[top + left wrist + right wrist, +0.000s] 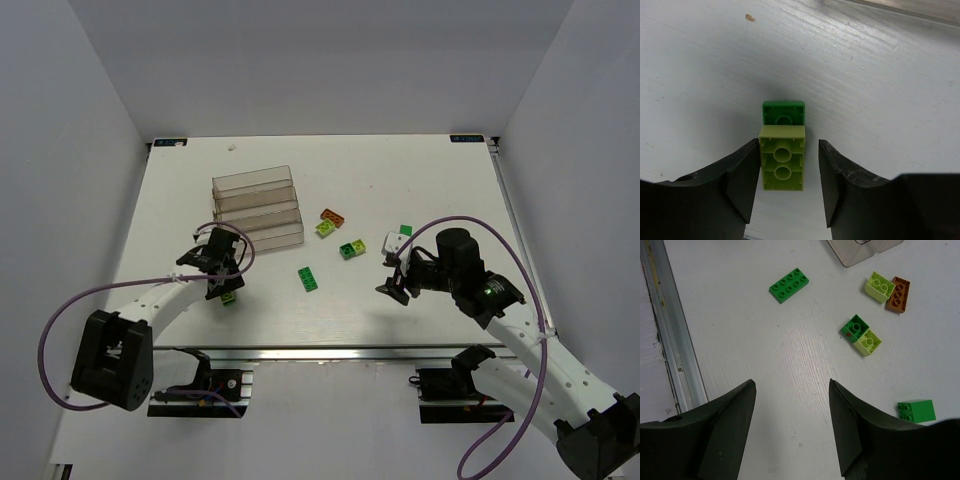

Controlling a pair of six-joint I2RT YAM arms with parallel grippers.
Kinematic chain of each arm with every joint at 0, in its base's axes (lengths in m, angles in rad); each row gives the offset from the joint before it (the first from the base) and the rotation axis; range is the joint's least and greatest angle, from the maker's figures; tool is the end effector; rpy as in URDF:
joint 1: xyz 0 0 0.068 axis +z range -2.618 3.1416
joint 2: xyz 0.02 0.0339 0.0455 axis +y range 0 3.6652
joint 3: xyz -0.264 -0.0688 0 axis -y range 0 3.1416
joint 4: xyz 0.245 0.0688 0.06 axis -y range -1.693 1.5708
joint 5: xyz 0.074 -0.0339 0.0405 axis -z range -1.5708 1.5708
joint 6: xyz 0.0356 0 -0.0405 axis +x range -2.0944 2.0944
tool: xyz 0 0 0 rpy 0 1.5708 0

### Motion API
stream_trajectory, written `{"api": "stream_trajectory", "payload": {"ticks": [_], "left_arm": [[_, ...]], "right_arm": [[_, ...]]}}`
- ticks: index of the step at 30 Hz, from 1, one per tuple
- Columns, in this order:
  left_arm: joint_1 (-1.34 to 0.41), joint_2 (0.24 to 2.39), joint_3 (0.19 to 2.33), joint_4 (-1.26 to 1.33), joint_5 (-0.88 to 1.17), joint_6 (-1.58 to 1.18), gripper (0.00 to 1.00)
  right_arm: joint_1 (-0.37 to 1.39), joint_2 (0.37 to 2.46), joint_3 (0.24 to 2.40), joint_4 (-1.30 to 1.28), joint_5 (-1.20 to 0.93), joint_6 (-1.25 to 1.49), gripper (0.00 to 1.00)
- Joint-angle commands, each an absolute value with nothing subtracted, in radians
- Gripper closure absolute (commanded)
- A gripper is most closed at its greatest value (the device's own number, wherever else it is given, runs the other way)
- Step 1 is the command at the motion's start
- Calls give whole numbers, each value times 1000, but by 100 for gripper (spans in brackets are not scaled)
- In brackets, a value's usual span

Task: Sort the legos into containers by color

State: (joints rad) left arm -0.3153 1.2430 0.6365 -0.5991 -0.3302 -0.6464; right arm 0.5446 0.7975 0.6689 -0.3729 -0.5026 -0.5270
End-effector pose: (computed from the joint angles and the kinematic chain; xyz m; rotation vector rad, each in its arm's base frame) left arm 0.2022 -0.0538 0.1725 -0.5198 2.6138 0.1660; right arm 0.1438 0.1072 0.2799 -1.2972 1.5824 0.5299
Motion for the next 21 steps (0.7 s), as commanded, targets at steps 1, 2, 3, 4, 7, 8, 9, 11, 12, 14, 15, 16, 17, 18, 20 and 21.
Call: {"api": "stream_trajectory", "payload": {"ticks": [1, 2, 3, 4, 7, 8, 9, 11, 12, 14, 15, 16, 17, 18, 20, 21], "left_arm": [[-324, 1255, 638, -597, -321, -652, 41], [-324, 1255, 640, -597, -319, -652, 42], [-324, 1258, 640, -598, -321, -652, 46], [-325, 1256, 641, -600, -321, -652, 48], [-325, 1247, 643, -601, -324, -652, 60], [-325, 1236, 644, -603, -325, -652, 63], [-325, 1232, 646, -604, -325, -652, 67], [-325, 1215, 653, -612, -316, -649, 80], [-324, 1206, 657, -615, -293, -647, 85], [-324, 1189, 664, -627, -256, -635, 98], [-325, 1168, 672, -630, -235, -631, 100], [-325, 1155, 676, -634, -186, -624, 100], [-327, 1143, 681, -634, -160, -615, 100], [-327, 1115, 689, -630, -128, -608, 100], [-333, 1086, 693, -598, -22, -575, 100], [-344, 1059, 695, -580, 9, -569, 100]], "right_arm": [[549, 784, 667, -376, -502, -529, 34], [549, 784, 667, -376, -502, -529, 34], [549, 784, 667, -374, -502, -529, 34], [549, 784, 667, -376, -502, -529, 34], [549, 784, 666, -374, -500, -529, 34], [549, 784, 666, -374, -500, -529, 34], [549, 785, 666, -374, -499, -528, 34], [549, 785, 666, -373, -497, -528, 34], [549, 787, 664, -371, -494, -526, 34], [549, 788, 664, -365, -492, -515, 34], [549, 795, 664, -361, -488, -508, 34], [549, 798, 664, -356, -485, -490, 34], [549, 802, 664, -347, -482, -479, 33], [549, 814, 664, -344, -479, -468, 32], [548, 842, 672, -339, -485, -442, 30], [548, 853, 679, -341, -497, -433, 29]]}}
